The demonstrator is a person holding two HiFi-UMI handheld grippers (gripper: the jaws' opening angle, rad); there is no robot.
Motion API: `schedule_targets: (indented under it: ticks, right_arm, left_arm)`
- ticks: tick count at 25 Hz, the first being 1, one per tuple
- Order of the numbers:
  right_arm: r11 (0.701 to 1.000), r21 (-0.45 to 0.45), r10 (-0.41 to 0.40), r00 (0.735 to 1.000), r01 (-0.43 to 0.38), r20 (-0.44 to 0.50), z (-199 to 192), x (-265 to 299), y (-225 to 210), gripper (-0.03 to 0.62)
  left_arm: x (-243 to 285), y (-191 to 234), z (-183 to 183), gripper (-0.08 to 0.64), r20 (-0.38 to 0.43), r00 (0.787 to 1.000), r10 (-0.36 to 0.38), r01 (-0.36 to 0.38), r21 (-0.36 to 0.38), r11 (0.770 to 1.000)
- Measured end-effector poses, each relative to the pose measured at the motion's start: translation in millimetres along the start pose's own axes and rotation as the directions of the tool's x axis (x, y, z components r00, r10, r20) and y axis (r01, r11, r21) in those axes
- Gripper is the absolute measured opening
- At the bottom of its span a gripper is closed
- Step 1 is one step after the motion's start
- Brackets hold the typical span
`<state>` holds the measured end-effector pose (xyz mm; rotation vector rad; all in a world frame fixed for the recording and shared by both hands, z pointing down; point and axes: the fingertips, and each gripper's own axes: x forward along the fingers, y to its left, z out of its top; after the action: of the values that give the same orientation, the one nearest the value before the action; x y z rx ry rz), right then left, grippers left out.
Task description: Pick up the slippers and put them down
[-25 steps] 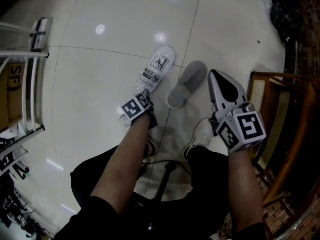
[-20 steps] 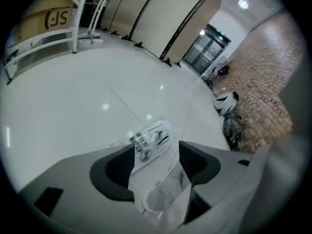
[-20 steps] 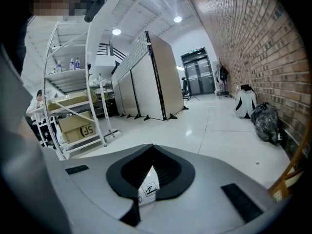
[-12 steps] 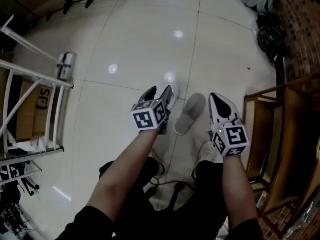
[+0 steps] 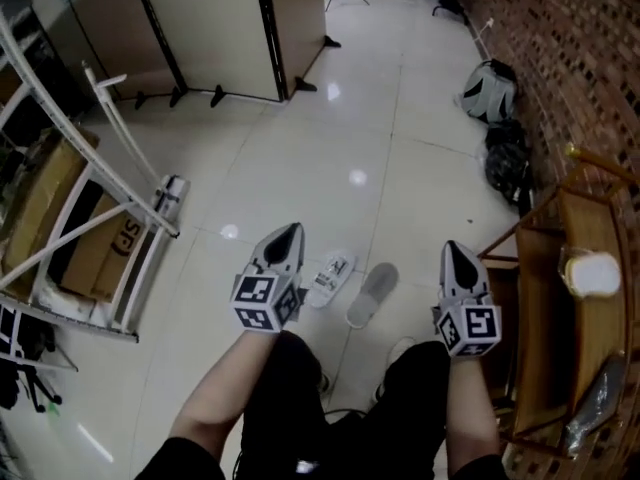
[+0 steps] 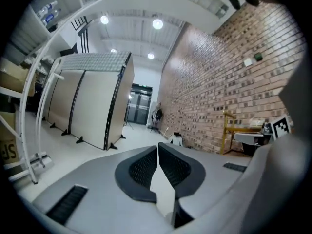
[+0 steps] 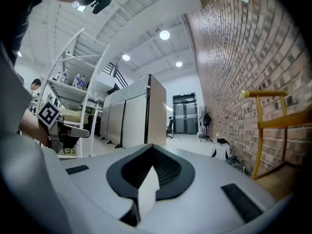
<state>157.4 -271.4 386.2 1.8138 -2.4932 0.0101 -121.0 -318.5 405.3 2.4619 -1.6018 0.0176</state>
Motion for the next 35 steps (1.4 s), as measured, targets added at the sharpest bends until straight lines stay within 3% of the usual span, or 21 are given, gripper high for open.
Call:
schedule_targets:
  ticks: [6, 12, 20, 28, 35]
  right_arm:
    - [0.999, -0.028, -0.030, 0.996, 0.032, 0.089, 45.6, -85.8, 14.6, 0.009]
    - [0.999, 0.009, -0.053, 0.986, 0.053, 0.160, 64.3, -140.2, 33.0, 0.009]
    - [0.999, -0.010, -0.029, 0.984, 0.032, 0.178, 51.2, -166.0, 64.5, 0.008]
    - [0.999, -0.008, -0.046, 0.987, 0.047, 0.156, 42.9, -170.8, 72.4, 0.008]
    - [0.999, -0.003, -0.050, 0.990, 0.051, 0.131, 35.4, -169.3, 76.4, 0.008]
  left_arm:
    - [-94.6, -41.2, 46.4, 0.003, 0.159, 0.984, -0.084, 0.069, 0.097, 0.993]
    - [-157.7, -56.4, 55.9, 0.003, 0.233, 0.966, -0.116, 0.099, 0.081, 0.992]
    - [-199.4, -66.8, 25.4, 0.003, 0.217, 0.972, -0.091, 0.074, 0.085, 0.994]
    - [-205.6, -66.1, 27.2, 0.003, 0.228, 0.968, -0.105, 0.078, 0.126, 0.989]
    - [-207.9, -57.8, 9.9, 0.003, 0.185, 0.977, -0.102, 0.077, 0.136, 0.988]
